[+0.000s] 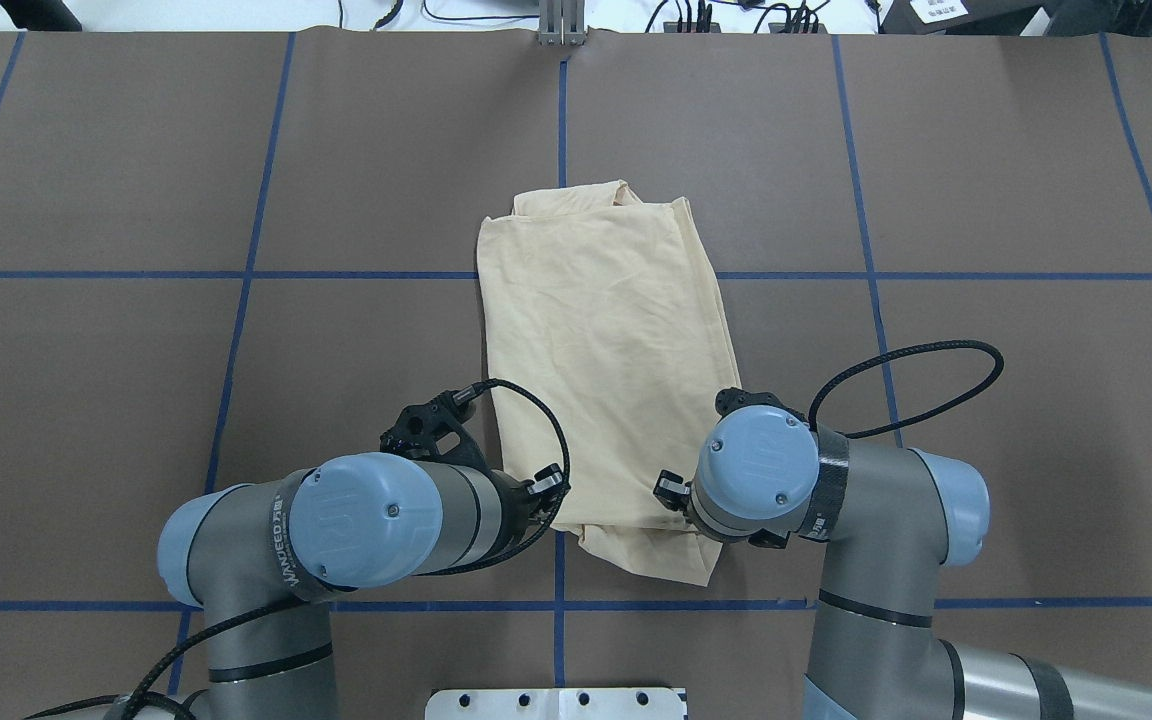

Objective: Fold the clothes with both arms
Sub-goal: 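Grasp the hem corners nearest the robot with both grippers, then lift both hem corners and carry them away from the robot over the shirt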

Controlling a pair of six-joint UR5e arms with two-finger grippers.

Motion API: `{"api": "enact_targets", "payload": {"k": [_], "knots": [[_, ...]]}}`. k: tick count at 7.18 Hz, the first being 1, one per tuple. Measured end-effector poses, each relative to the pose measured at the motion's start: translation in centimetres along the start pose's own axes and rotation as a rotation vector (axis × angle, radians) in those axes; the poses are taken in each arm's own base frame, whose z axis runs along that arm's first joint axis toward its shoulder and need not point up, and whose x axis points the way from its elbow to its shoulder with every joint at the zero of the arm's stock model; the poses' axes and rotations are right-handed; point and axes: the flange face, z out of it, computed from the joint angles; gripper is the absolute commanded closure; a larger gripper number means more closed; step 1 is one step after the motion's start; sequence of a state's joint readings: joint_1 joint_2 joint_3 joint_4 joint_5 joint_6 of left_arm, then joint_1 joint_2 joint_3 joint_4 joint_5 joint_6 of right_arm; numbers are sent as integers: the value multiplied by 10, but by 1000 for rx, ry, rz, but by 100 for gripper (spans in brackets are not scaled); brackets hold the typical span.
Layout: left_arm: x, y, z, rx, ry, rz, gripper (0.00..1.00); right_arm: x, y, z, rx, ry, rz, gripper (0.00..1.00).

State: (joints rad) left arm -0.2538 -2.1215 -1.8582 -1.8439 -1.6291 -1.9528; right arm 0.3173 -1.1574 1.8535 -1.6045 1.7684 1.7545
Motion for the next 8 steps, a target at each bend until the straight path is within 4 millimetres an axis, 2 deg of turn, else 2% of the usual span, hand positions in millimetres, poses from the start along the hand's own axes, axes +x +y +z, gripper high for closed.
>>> {"api": "enact_targets", "payload": {"k": [4, 6, 8], "knots": [[1, 0, -3, -2, 6, 0, 100, -1, -10, -8, 7, -11, 10, 100], [2, 1, -6, -4, 10, 0, 100, -2, -13, -23, 0, -38, 12, 100], [1, 9, -20, -43, -12, 4, 100, 5, -9, -39, -29, -61, 6, 100]]}}
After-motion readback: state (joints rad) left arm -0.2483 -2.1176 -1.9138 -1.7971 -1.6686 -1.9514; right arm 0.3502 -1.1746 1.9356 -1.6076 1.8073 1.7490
